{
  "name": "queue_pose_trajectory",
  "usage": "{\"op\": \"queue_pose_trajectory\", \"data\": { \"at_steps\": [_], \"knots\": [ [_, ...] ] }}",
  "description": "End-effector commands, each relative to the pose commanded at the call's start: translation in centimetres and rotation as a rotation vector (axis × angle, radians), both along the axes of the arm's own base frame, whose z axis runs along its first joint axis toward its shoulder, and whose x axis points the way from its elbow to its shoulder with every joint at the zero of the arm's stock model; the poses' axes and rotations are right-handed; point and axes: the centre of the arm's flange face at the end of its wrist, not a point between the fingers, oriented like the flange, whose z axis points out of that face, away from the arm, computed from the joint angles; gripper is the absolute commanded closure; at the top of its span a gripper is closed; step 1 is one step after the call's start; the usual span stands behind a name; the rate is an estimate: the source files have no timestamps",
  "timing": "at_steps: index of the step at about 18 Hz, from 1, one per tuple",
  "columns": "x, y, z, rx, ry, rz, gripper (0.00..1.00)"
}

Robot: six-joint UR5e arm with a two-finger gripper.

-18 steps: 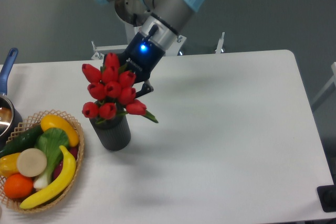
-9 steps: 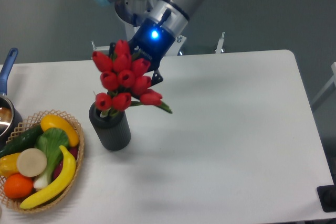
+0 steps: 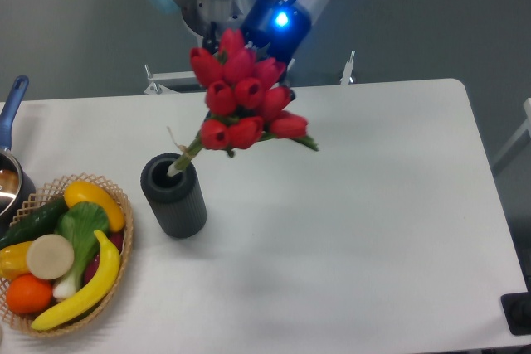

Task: Pick up the flowers from the vase
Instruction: 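Lift the gripped tulip bunch up out of the black vase, then carry the tulips away from the vase and lower them over the table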

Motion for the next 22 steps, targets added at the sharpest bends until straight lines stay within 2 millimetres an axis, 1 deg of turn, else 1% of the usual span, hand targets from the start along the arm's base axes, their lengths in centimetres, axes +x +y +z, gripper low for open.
{"op": "queue_pose_trajectory", "data": {
  "at_steps": [3, 6, 8, 9, 10, 11, 13, 14, 16, 18, 20, 21, 22],
  "knots": [
    [-1.8, 0.0, -1.4, -0.078, 0.181, 0.001, 1.0],
    [-3.5, -0.7, -2.5, -0.246, 0.284, 0.1, 1.0],
    [-5.0, -1.0, -4.2, -0.347, 0.297, 0.154, 1.0],
    [-5.8, -1.1, -5.7, -0.397, 0.294, 0.173, 1.0],
    [-6.1, -1.2, -6.9, -0.436, 0.287, 0.185, 1.0],
    [-6.3, -1.2, -7.3, -0.456, 0.289, 0.188, 1.0],
    [-8.4, -0.5, -9.3, -0.508, 0.289, 0.193, 1.0],
    [-9.4, -0.2, -9.8, -0.543, 0.323, 0.187, 1.0],
    [-9.9, 2.3, -11.7, -0.613, 0.368, 0.127, 1.0],
    [-11.2, 3.3, -13.5, -0.705, 0.39, 0.117, 1.0],
    [-12.0, 4.6, -15.3, -0.769, 0.413, 0.085, 1.0],
    [-12.3, 4.6, -16.6, -0.811, 0.407, 0.083, 1.0],
    [-12.4, 4.3, -17.2, -0.849, 0.404, 0.086, 1.0]
  ]
}}
